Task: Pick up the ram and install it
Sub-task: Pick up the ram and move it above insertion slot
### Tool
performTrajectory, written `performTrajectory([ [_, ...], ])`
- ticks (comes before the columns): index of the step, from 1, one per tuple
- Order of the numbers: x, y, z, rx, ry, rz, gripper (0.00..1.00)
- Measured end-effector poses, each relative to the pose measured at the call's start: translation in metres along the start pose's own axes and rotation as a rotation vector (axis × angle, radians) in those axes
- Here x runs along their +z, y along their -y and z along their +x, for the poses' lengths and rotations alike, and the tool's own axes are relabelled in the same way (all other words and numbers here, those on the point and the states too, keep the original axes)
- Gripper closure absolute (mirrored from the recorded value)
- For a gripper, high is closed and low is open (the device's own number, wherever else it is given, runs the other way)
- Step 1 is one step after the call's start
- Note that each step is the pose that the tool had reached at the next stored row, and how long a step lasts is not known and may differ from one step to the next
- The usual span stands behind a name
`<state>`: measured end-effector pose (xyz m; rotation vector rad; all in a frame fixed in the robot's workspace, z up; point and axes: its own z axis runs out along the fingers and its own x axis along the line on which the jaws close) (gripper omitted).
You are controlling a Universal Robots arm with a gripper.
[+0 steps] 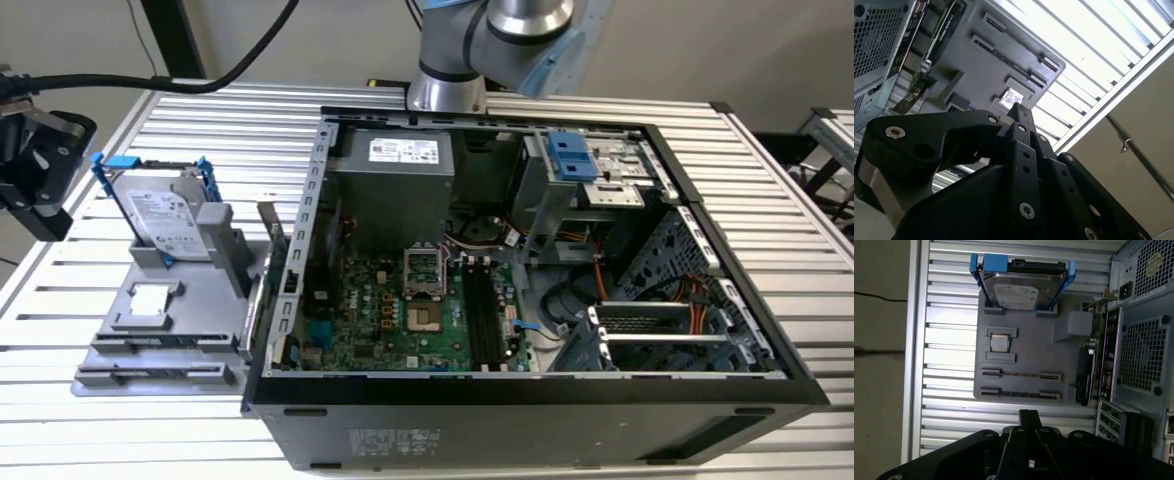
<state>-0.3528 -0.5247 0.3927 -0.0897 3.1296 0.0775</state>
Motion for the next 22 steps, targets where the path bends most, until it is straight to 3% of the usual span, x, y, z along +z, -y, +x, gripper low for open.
performTrajectory([
  [22, -0.0001, 0.0000, 0.0000, -0.058, -0.0030, -0.0006, 1.00],
])
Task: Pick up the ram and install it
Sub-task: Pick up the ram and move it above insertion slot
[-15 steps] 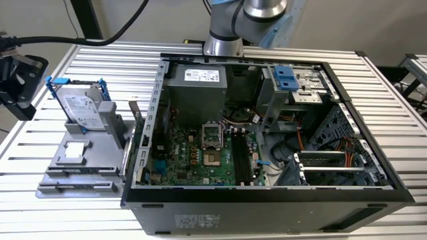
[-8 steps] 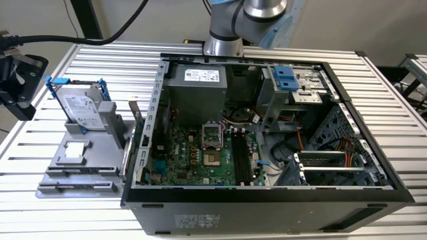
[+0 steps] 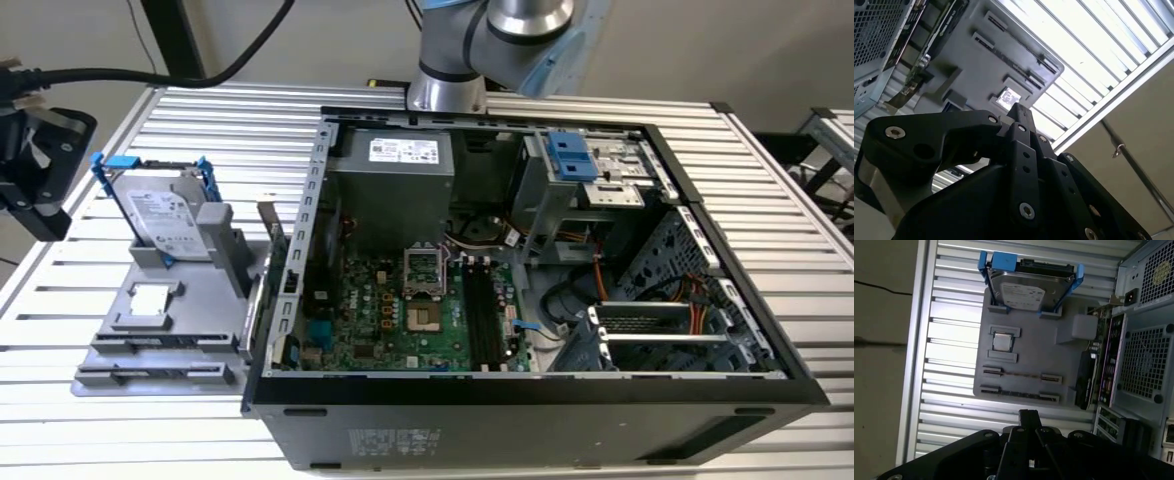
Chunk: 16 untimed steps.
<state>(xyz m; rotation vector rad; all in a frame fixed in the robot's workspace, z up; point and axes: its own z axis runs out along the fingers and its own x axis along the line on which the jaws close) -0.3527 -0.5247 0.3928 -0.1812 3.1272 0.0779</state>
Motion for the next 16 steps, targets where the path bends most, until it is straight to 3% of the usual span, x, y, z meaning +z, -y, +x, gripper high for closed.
performTrajectory([
  [16, 0.0000, 0.0000, 0.0000, -0.045, -0.0021, -0.0006, 1.00],
])
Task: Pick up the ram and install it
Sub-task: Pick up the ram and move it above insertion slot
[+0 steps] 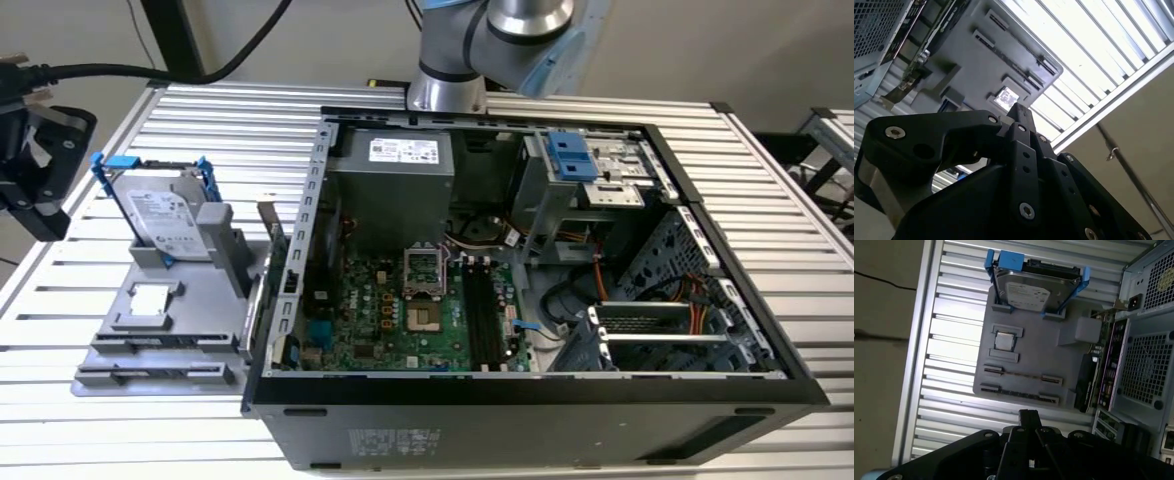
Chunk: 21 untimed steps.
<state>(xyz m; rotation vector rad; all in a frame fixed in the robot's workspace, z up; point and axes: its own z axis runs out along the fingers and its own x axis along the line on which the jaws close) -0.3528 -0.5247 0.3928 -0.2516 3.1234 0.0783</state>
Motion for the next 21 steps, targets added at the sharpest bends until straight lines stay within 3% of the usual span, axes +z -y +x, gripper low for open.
performTrajectory([
  [13, -0.0001, 0.0000, 0.0000, -0.037, -0.0019, -0.0002, 1.00],
  [21, -0.0002, 0.0000, 0.0001, -0.103, -0.0051, -0.0009, 1.00],
])
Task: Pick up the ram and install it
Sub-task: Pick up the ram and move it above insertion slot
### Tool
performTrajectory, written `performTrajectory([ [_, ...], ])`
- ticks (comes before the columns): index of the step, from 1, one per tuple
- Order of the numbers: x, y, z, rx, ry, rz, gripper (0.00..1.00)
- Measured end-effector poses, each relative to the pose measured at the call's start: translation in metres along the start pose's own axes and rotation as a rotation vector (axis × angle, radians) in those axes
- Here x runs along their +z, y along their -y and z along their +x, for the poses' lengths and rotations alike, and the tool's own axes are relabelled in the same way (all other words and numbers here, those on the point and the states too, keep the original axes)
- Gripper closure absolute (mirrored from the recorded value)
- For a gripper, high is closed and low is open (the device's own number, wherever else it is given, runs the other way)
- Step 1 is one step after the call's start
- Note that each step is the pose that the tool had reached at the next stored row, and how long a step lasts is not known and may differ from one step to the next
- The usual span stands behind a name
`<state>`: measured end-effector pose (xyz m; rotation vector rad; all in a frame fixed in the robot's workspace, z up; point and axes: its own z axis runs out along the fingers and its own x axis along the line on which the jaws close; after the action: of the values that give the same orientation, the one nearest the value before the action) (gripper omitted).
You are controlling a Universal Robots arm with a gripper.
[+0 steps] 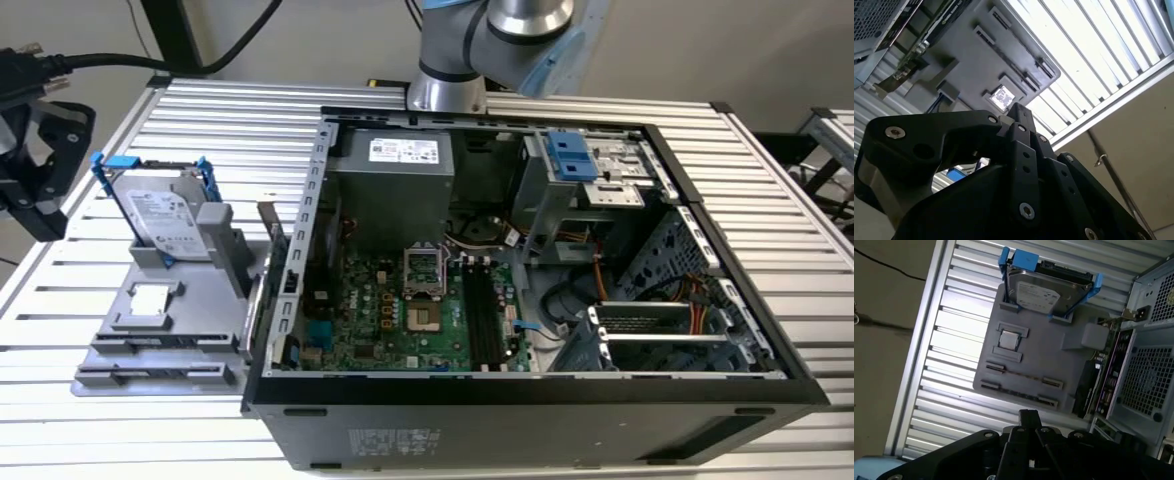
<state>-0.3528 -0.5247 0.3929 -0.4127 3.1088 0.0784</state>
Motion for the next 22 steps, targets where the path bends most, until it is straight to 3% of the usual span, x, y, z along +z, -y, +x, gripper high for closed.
performTrajectory([
  [8, -0.0001, 0.0000, 0.0001, -0.055, -0.0028, -0.0006, 1.00],
  [22, -0.0002, 0.0000, 0.0001, -0.070, -0.0037, -0.0005, 1.00],
])
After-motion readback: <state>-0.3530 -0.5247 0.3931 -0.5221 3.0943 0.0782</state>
